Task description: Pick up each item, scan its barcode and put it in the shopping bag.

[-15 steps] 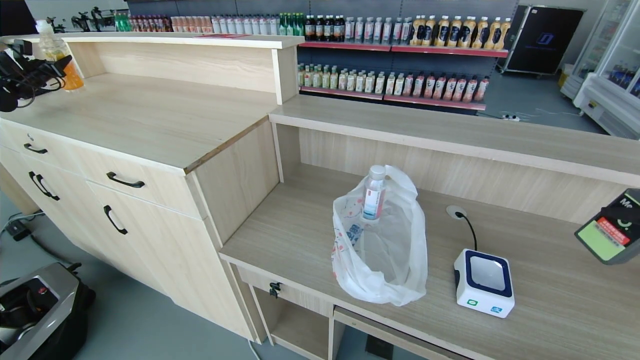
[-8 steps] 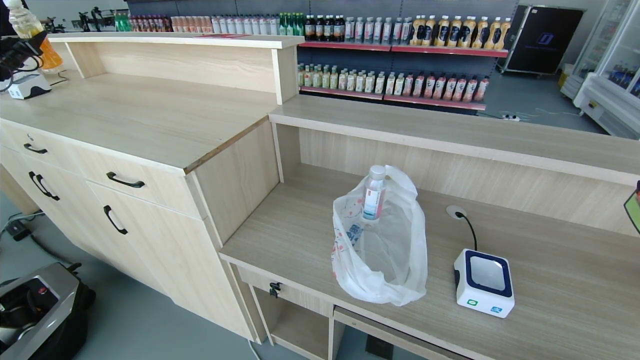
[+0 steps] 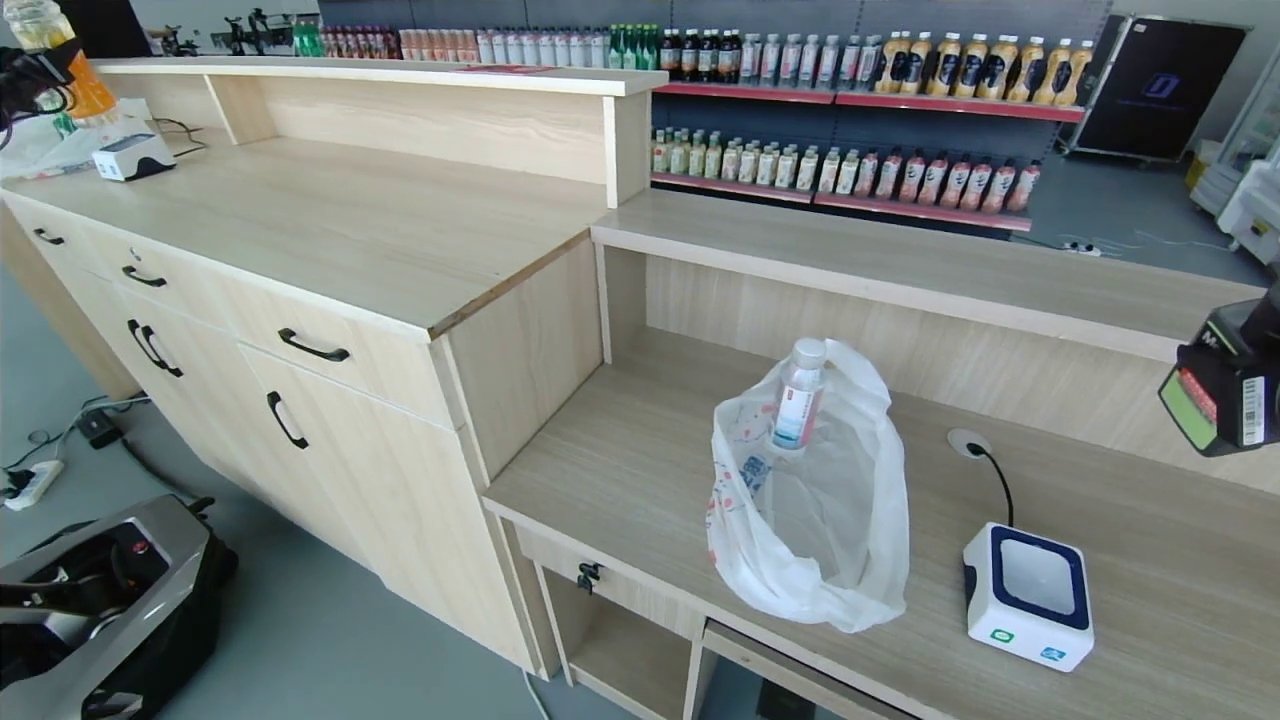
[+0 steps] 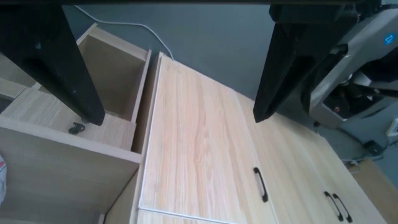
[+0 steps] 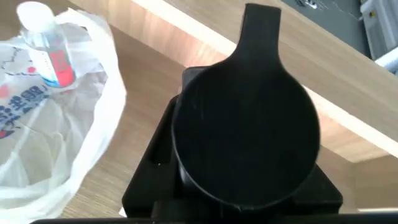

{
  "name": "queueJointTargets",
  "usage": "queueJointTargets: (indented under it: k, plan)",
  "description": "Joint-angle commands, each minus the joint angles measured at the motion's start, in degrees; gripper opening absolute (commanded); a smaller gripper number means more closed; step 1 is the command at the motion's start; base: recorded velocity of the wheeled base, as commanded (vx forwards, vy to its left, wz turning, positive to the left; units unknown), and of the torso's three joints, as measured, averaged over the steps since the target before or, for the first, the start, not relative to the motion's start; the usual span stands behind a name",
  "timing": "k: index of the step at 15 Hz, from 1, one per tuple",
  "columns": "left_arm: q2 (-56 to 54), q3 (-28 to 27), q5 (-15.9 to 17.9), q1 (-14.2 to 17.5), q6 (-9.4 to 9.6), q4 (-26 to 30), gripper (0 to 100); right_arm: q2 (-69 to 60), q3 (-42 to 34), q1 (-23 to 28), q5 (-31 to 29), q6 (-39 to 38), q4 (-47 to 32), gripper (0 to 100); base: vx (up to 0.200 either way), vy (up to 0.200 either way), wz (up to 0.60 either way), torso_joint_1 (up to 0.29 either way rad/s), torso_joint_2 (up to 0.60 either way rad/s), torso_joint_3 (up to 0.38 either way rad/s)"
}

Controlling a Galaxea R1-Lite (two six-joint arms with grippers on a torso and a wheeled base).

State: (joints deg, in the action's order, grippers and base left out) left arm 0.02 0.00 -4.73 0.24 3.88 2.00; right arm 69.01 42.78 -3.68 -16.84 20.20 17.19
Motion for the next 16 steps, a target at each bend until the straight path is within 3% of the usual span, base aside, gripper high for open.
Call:
queueJointTargets:
  k: [1,4,7,12,16]
  plan:
    - [0.0,0.0,0.0,0.0,0.08,0.0,100,1.7,1.0,-3.4,0.0,0.1,0.2,0,0.0,0.0,0.6,0.002,0.0,0.002]
    - [0.0,0.0,0.0,0.0,-0.01,0.0,100,3.8,0.5,-4.4,0.2,0.7,-0.4,0,0.0,0.0,0.6,-0.001,0.0,0.002]
    - [0.1,0.0,0.0,0.0,0.08,0.0,100,6.3,-2.2,-3.9,1.2,-0.2,-4.9,0,0.0,0.0,0.0,0.0,0.0,0.0]
    - [0.0,0.0,0.0,0.0,0.08,0.0,100,14.8,-11.2,-3.7,1.3,-3.1,8.7,0,0.0,0.0,0.0,0.0,0.0,0.0]
    - [0.0,0.0,0.0,0.0,0.08,0.0,100,22.3,-11.2,-3.8,1.9,-7.5,10.9,0,0.0,0.0,0.0,0.0,0.0,0.0]
